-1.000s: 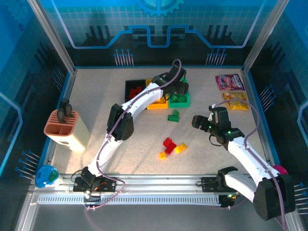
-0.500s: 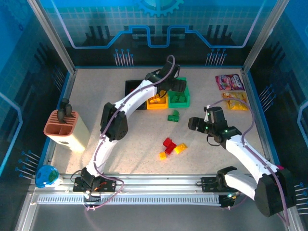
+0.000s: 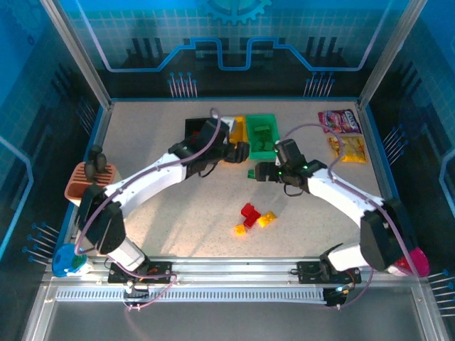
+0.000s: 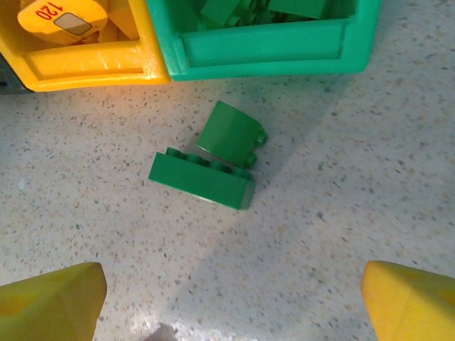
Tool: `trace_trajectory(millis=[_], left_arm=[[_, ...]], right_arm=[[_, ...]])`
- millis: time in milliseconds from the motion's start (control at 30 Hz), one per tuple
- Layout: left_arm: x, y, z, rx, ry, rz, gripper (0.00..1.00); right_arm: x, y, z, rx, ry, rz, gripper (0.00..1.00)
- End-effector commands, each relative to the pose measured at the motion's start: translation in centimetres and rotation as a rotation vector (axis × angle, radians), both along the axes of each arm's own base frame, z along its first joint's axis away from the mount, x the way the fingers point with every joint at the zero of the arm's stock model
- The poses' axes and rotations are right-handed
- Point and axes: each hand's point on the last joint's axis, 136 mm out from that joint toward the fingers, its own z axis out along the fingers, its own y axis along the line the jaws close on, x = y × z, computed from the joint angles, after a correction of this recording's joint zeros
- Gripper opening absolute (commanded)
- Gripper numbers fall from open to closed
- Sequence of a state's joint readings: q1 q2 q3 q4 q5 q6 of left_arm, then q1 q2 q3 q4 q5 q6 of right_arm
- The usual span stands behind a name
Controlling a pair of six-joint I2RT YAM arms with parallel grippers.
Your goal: Sort the legos into containers by color
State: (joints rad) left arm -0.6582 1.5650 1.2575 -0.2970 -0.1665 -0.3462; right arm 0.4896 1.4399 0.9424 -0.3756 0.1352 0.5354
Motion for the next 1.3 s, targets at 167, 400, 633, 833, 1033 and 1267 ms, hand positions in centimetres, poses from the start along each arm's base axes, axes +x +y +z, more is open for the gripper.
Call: trace_trajectory(millis=[167,400,633,833,1033,1267], left_arm=[[-5.1,6.2,-4.7,0.031,0.049,0.145,0.82],[-9.4,9.8,-8.4,0.033,0.117,0.211,0.82],[-12.3,12.2,-11.0,0.024,0.161,0.260,0.82],[-12.9,13.1,-11.3,0.031,0.151,0.278,0.82],[-12.8,13.1,-11.2,0.034,0.139,0.280,0.82],[-12.7,13.1,-11.3,0.037,0.138,0.278,0.82]], right_arm=[[1.8,2.0,-2.7,-0.133,0.111,-0.088,0.94],[2.6,2.6,-5.0,-0.194,0.180,-0.164,0.98],[3.2,2.9,-6.7,-0.222,0.214,-0.188,0.92],[3.5,3.6,-7.7,-0.222,0.233,-0.179,0.87],[3.3,4.3,-8.6,-0.224,0.253,-0.168,0.79],[2.7,4.5,-8.0,-0.243,0.238,-0.157,0.59]])
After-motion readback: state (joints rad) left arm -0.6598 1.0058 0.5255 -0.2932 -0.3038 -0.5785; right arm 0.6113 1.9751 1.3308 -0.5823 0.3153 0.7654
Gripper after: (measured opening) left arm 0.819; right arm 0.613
